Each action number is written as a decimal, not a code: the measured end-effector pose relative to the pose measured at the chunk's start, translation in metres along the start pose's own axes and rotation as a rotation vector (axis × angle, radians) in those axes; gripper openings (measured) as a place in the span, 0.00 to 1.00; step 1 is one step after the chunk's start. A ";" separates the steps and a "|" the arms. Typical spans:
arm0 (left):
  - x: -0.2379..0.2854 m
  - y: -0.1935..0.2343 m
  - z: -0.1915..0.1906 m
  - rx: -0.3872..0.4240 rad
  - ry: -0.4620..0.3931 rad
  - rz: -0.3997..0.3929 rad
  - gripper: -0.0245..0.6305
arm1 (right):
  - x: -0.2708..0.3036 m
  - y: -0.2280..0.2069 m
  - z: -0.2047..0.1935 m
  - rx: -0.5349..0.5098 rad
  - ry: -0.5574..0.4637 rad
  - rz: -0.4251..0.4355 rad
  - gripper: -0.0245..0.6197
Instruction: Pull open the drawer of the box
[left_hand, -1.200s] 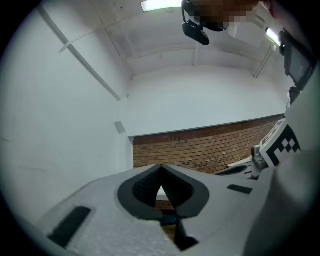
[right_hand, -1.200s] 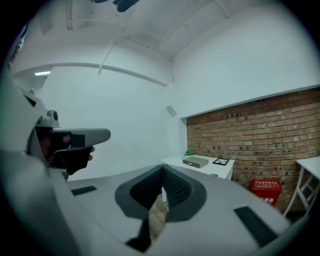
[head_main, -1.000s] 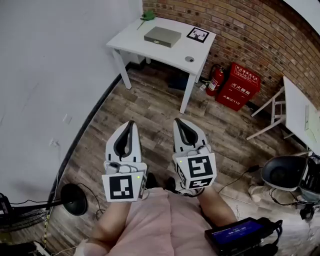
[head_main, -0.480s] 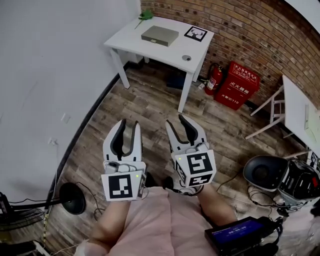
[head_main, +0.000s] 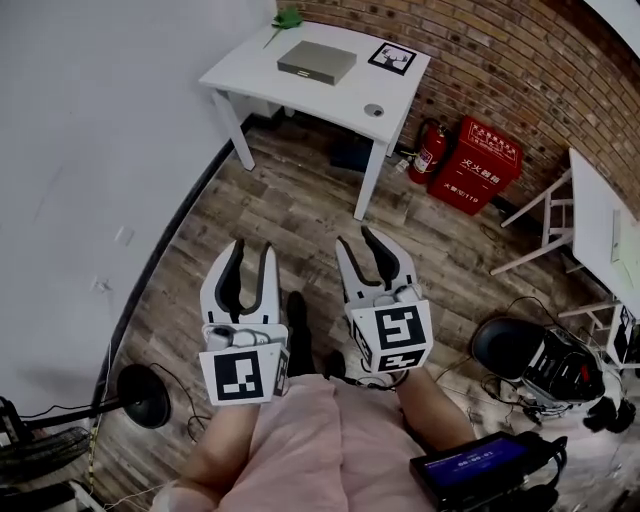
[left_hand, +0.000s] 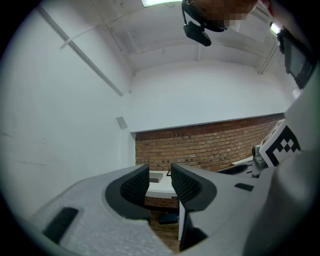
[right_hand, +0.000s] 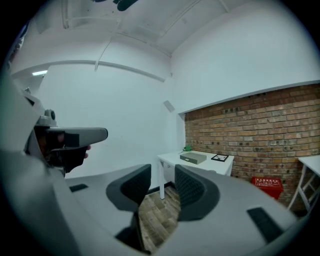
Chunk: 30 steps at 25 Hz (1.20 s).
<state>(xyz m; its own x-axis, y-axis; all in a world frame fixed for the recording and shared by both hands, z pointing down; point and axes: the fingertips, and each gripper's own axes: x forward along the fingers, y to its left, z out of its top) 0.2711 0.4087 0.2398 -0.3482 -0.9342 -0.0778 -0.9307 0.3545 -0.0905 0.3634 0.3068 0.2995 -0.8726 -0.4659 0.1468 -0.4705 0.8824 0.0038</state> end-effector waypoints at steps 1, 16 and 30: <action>0.008 0.004 -0.002 0.001 0.003 -0.001 0.25 | 0.009 -0.002 0.000 0.003 0.005 -0.001 0.28; 0.176 0.127 -0.056 -0.023 0.064 -0.037 0.27 | 0.214 -0.027 -0.004 0.039 0.066 -0.053 0.24; 0.282 0.167 -0.038 -0.016 -0.003 -0.101 0.27 | 0.310 -0.059 0.046 0.022 -0.003 -0.109 0.22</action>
<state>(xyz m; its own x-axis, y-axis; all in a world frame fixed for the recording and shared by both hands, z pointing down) 0.0135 0.2024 0.2410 -0.2517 -0.9651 -0.0725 -0.9628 0.2573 -0.0824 0.1151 0.1070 0.2992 -0.8164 -0.5592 0.1441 -0.5653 0.8249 -0.0017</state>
